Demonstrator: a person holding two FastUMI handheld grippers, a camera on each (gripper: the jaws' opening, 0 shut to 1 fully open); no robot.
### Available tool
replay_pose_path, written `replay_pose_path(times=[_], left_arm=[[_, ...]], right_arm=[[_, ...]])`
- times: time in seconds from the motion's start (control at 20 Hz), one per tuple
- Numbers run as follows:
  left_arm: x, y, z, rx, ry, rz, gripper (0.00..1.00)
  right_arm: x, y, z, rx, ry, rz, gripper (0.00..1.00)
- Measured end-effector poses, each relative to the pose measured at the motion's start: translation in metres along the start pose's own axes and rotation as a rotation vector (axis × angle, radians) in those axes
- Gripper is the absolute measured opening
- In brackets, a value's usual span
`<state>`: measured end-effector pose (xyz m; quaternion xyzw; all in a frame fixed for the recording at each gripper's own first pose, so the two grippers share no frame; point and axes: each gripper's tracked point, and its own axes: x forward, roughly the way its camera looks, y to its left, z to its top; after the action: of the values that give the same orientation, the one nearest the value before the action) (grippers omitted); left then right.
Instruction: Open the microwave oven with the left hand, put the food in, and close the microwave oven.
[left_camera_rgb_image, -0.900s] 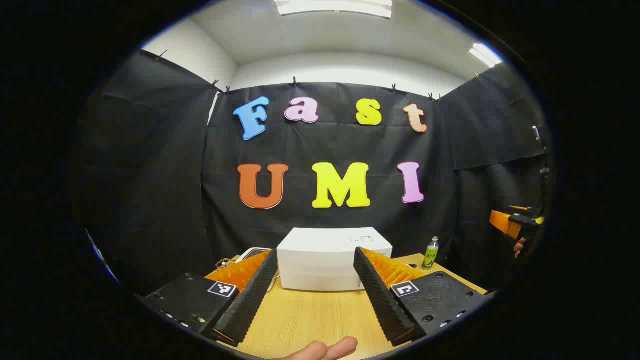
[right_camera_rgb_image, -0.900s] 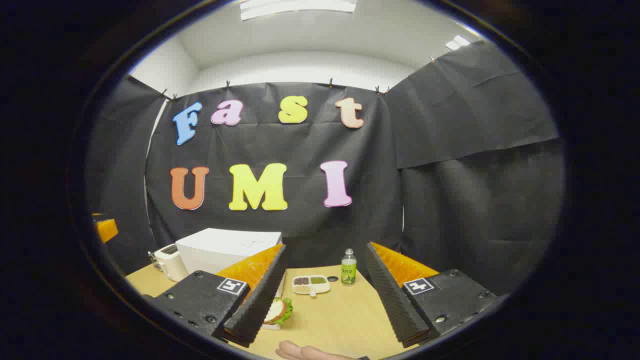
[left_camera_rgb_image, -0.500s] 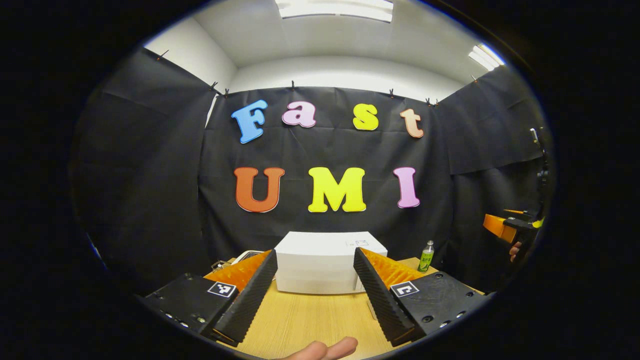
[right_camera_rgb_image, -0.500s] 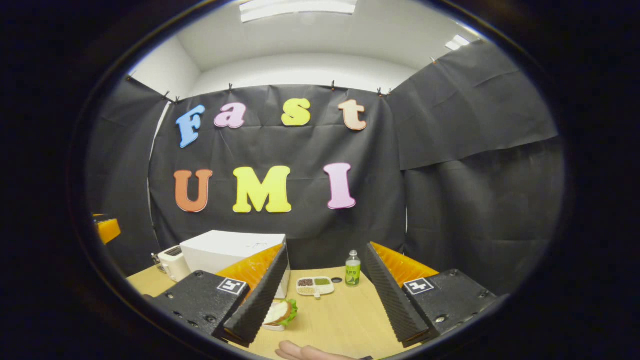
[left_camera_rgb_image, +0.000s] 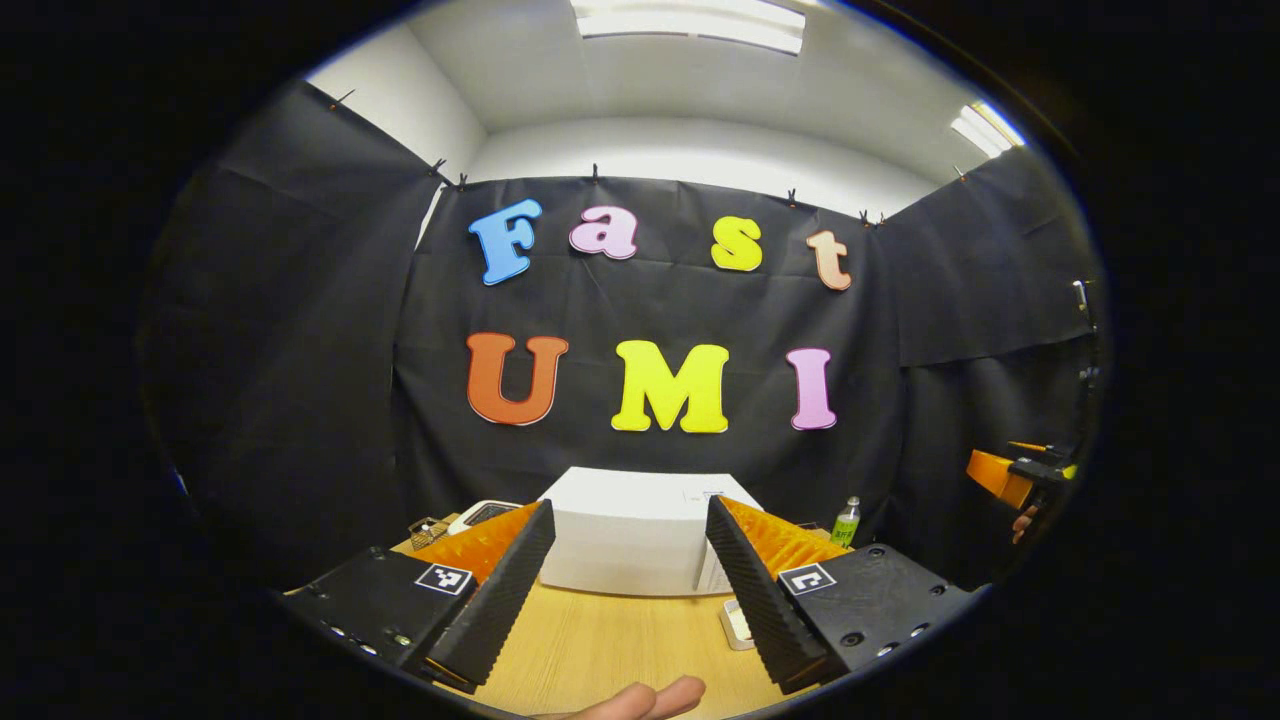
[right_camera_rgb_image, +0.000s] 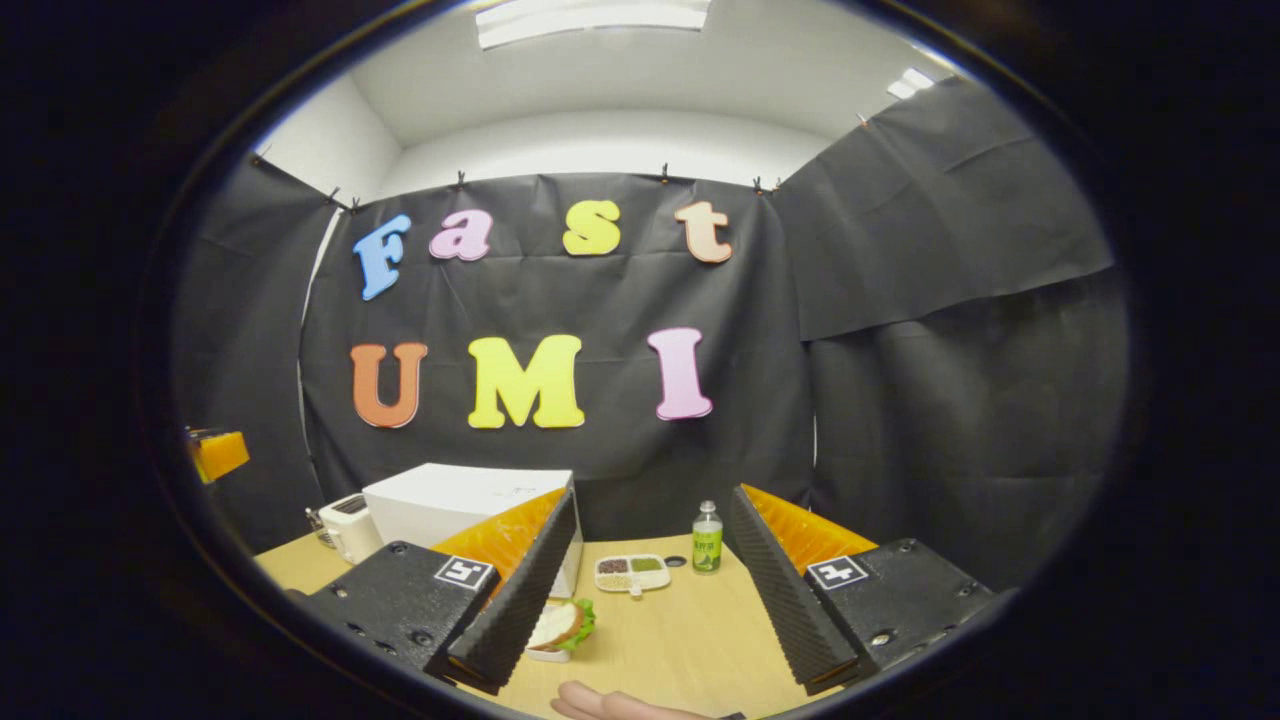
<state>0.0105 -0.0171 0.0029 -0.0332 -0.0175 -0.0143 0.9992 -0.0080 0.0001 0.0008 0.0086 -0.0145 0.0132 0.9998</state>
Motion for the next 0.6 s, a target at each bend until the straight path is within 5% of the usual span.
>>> replay_pose_path(times=[0.25, 0.3, 0.5, 0.6], left_arm=[[0.028, -0.017, -0.015, 0.001, 0.035, -0.019, 0.95], [0.035, -0.019, -0.016, 0.004, 0.03, -0.018, 0.95], [0.079, -0.042, -0.035, 0.003, 0.01, -0.041, 0.95], [0.101, -0.053, -0.055, -0.017, 0.038, -0.051, 0.95]], right_arm=[[-0.001, -0.004, 0.0, 0.009, -0.009, 0.005, 0.99], [-0.001, -0.006, -0.002, 0.008, -0.008, 0.005, 0.92], [0.002, -0.018, -0.007, -0.001, -0.002, -0.015, 0.99], [0.003, -0.024, -0.009, -0.005, -0.001, -0.025, 0.92]])
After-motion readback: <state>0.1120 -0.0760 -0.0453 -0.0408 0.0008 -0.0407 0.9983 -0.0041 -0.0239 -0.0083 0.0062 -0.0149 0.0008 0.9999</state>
